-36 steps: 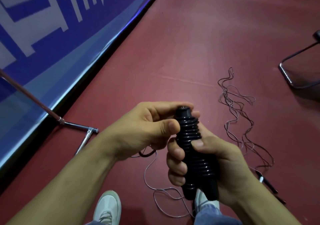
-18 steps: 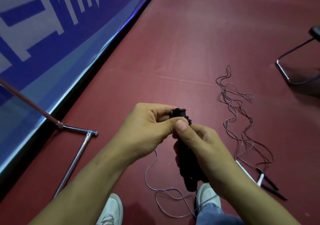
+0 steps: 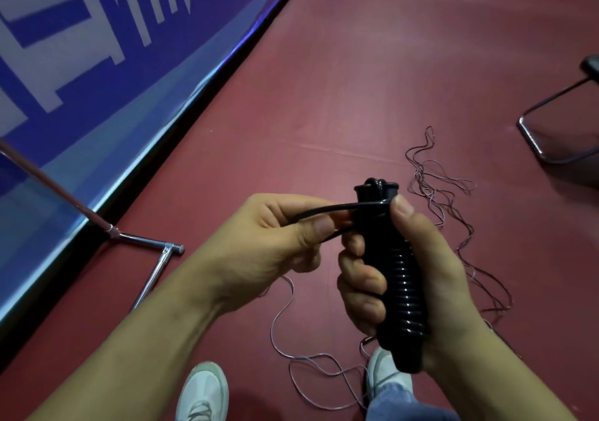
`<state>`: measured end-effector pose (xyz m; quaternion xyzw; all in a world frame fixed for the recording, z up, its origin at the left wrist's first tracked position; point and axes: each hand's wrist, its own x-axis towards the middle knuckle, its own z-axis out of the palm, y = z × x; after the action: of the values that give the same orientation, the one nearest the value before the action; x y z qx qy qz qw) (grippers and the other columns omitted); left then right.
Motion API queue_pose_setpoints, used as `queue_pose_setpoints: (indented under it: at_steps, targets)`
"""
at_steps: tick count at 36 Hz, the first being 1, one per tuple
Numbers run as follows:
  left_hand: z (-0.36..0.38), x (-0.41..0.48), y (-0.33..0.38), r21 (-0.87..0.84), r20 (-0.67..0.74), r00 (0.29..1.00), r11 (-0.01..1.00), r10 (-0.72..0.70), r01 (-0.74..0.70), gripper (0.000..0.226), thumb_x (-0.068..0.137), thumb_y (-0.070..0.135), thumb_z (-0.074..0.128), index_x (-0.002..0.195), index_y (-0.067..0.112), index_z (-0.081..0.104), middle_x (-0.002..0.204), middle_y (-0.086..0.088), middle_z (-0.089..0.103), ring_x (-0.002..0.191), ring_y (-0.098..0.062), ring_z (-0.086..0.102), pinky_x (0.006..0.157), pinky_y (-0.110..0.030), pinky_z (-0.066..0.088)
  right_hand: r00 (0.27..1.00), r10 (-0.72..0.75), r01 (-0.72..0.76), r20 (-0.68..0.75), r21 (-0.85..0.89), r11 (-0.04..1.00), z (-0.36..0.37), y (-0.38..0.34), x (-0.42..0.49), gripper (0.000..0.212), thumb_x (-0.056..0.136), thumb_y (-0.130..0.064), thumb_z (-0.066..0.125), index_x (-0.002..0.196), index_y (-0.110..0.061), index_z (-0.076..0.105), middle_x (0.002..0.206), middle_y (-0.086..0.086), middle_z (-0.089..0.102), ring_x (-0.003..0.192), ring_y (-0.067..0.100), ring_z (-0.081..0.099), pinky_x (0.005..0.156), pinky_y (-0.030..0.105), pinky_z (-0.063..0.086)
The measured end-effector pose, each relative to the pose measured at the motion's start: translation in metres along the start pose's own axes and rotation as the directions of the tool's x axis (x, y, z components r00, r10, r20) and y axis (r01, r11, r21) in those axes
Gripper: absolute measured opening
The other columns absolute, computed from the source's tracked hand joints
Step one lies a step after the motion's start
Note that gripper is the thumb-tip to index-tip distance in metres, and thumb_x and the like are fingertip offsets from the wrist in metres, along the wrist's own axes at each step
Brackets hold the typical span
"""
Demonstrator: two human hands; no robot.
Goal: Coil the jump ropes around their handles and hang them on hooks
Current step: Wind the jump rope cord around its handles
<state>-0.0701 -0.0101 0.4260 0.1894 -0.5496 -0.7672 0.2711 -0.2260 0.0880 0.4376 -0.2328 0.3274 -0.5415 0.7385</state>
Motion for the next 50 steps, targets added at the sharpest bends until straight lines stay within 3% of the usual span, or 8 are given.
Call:
queue_pose_setpoints:
  at_steps: [7, 12, 19, 24, 30, 36, 45, 50]
  targets:
    - [-0.01, -0.005, 0.005, 0.009, -0.068, 0.998, 1.0, 0.015, -0.014, 0.029, 0.076, 0.028, 0.071, 0.094, 0.008, 0.081, 0.081, -0.018, 0.073, 0.051, -0.012, 0.046, 0.055, -0.026, 0.043, 0.979, -0.033, 0.018, -0.199, -0.073, 0.997, -0.004, 0.001, 0.001, 0.049, 0.065, -0.064, 0.065, 0.073, -0.015, 0.06, 0.053, 0.002, 0.042, 0.036, 0.015, 0.042, 0.038, 0.02, 0.036]
    - [-0.005, -0.003, 0.006, -0.113, -0.162, 0.986, 0.993, -0.034, 0.016, 0.032, 0.076, 0.032, 0.066, 0.087, 0.006, 0.081, 0.064, -0.018, 0.064, 0.045, -0.012, 0.043, 0.047, -0.026, 0.043, 0.985, 0.0, -0.016, -0.171, -0.092, 0.996, -0.004, 0.006, 0.001, 0.048, 0.067, -0.063, 0.065, 0.074, -0.015, 0.06, 0.054, 0.003, 0.043, 0.037, 0.015, 0.042, 0.038, 0.022, 0.038]
    - [-0.002, -0.002, 0.006, -0.324, -0.186, 0.973, 0.943, -0.139, 0.073, 0.029, 0.085, 0.012, 0.056, 0.097, -0.002, 0.079, 0.074, -0.017, 0.061, 0.055, -0.013, 0.047, 0.055, -0.027, 0.049, 0.985, -0.084, 0.053, -0.152, -0.194, 0.98, -0.011, 0.008, 0.008, 0.05, 0.074, -0.057, 0.065, 0.08, -0.008, 0.06, 0.057, 0.009, 0.046, 0.048, 0.023, 0.047, 0.051, 0.032, 0.044]
    - [-0.004, -0.001, 0.003, -0.232, -0.242, 0.961, 0.97, -0.135, 0.078, 0.022, 0.08, 0.002, 0.062, 0.093, -0.005, 0.078, 0.077, -0.019, 0.062, 0.057, -0.014, 0.048, 0.056, -0.027, 0.049, 0.98, -0.048, 0.007, -0.193, -0.208, 0.978, -0.018, 0.007, 0.009, 0.046, 0.07, -0.052, 0.068, 0.081, -0.008, 0.062, 0.064, 0.011, 0.052, 0.06, 0.026, 0.054, 0.064, 0.036, 0.047]
    - [-0.001, 0.001, -0.003, -0.121, -0.254, 0.959, 0.988, -0.124, 0.096, 0.024, 0.073, -0.002, 0.064, 0.09, -0.001, 0.081, 0.073, -0.02, 0.067, 0.058, -0.02, 0.053, 0.055, -0.025, 0.049, 0.973, 0.035, -0.057, -0.23, -0.087, 0.995, -0.012, 0.003, 0.005, 0.041, 0.073, -0.055, 0.06, 0.07, -0.014, 0.059, 0.055, 0.003, 0.041, 0.043, 0.018, 0.038, 0.049, 0.028, 0.04]
    - [-0.004, 0.0, -0.004, -0.122, -0.187, 0.973, 0.986, -0.136, 0.114, 0.022, 0.075, 0.001, 0.066, 0.092, 0.0, 0.08, 0.071, -0.019, 0.067, 0.053, -0.017, 0.05, 0.053, -0.026, 0.048, 0.984, 0.064, -0.073, -0.168, -0.054, 0.996, -0.01, 0.004, 0.003, 0.052, 0.068, -0.066, 0.065, 0.068, -0.014, 0.057, 0.052, 0.002, 0.039, 0.04, 0.016, 0.037, 0.046, 0.026, 0.036]
    - [-0.003, -0.002, -0.002, -0.132, -0.19, 0.952, 0.967, -0.238, 0.216, 0.007, 0.076, 0.002, 0.075, 0.082, -0.001, 0.077, 0.059, -0.015, 0.058, 0.037, -0.009, 0.038, 0.039, -0.021, 0.038, 0.973, -0.049, 0.021, -0.226, -0.126, 0.992, -0.011, 0.009, 0.007, 0.051, 0.068, -0.062, 0.067, 0.071, -0.012, 0.057, 0.053, 0.005, 0.04, 0.04, 0.017, 0.036, 0.046, 0.027, 0.037]
    - [-0.007, 0.0, -0.007, -0.082, -0.187, 0.965, 0.982, -0.183, 0.17, 0.01, 0.078, 0.01, 0.075, 0.081, 0.001, 0.075, 0.061, -0.015, 0.06, 0.039, -0.009, 0.04, 0.04, -0.024, 0.04, 0.997, 0.072, -0.073, -0.032, -0.033, 0.997, -0.011, 0.012, 0.003, 0.055, 0.071, -0.064, 0.077, 0.073, -0.013, 0.059, 0.052, 0.002, 0.043, 0.039, 0.015, 0.041, 0.047, 0.026, 0.04]
